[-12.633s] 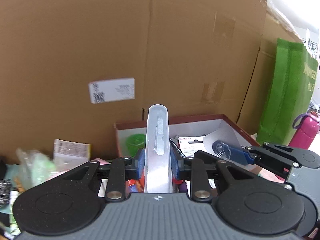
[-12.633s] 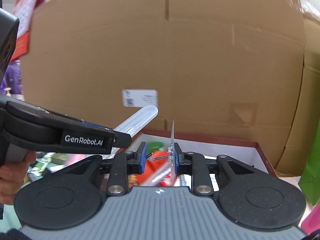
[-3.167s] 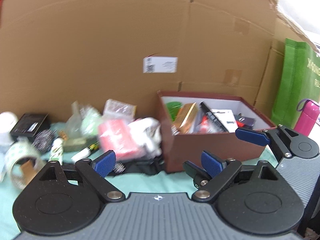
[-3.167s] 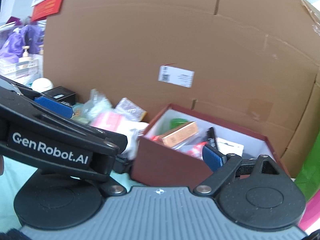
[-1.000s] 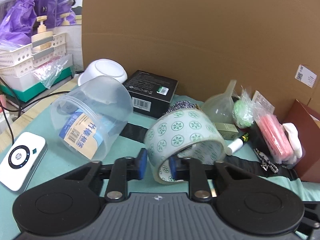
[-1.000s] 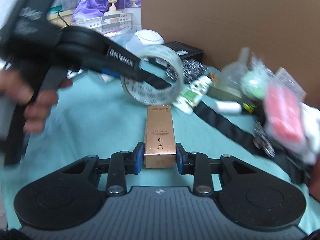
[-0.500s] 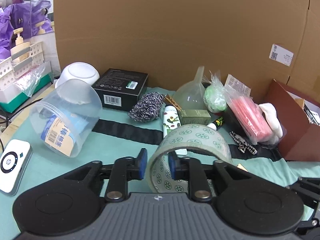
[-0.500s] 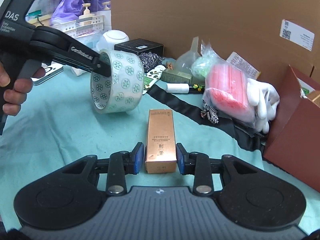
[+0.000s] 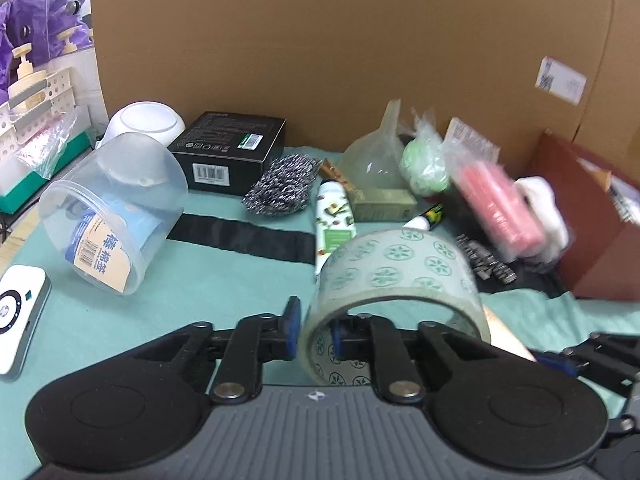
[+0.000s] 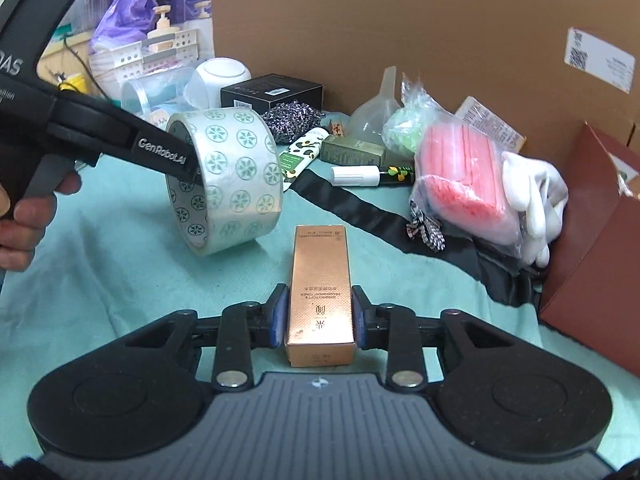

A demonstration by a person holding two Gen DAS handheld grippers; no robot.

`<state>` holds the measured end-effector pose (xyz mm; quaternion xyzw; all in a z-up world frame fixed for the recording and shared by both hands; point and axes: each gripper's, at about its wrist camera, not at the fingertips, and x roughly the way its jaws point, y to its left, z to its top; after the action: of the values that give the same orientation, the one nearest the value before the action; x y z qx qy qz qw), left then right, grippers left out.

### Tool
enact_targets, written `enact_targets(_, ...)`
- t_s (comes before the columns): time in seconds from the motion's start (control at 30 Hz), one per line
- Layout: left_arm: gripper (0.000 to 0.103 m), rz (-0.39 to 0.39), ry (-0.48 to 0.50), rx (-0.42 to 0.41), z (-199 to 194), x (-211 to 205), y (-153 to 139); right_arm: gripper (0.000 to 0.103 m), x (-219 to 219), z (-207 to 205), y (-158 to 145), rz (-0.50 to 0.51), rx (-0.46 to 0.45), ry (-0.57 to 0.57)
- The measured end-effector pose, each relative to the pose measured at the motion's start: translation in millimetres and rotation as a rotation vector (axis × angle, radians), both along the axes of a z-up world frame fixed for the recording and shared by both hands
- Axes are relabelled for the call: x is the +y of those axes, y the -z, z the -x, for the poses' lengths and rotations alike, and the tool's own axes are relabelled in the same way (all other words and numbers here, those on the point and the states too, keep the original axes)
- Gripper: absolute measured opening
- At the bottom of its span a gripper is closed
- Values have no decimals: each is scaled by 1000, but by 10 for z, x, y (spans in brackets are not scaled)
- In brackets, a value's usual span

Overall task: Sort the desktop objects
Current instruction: 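Lift the tape roll and tan box and carry them over the storage box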

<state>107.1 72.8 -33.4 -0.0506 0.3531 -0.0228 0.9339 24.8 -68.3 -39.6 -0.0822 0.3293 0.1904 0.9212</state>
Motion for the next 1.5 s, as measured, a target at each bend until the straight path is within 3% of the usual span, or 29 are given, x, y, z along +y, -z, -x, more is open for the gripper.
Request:
enact_targets(0.13, 11, -39, 19, -6, 49, -137, -49, 31, -78, 77, -34, -19, -7, 13)
enact_targets(0.47, 11, -14, 118, -84, 156, -594, -386, 31, -447, 359, -304, -52, -94, 62)
enact_targets(0.93, 11, 27, 372, -194, -77, -1920, -1020, 31, -1544, 667, -908, 6, -296, 295)
enact_targets(1.2, 11, 39, 460, -177, -399, -2699, -1061, 31, -2312, 599, -1056, 63, -336, 486)
enact_targets(1.5, 11, 42, 479, -145, -913, -3275, -921, 31, -2929, 245, -1016, 91, -321, 587)
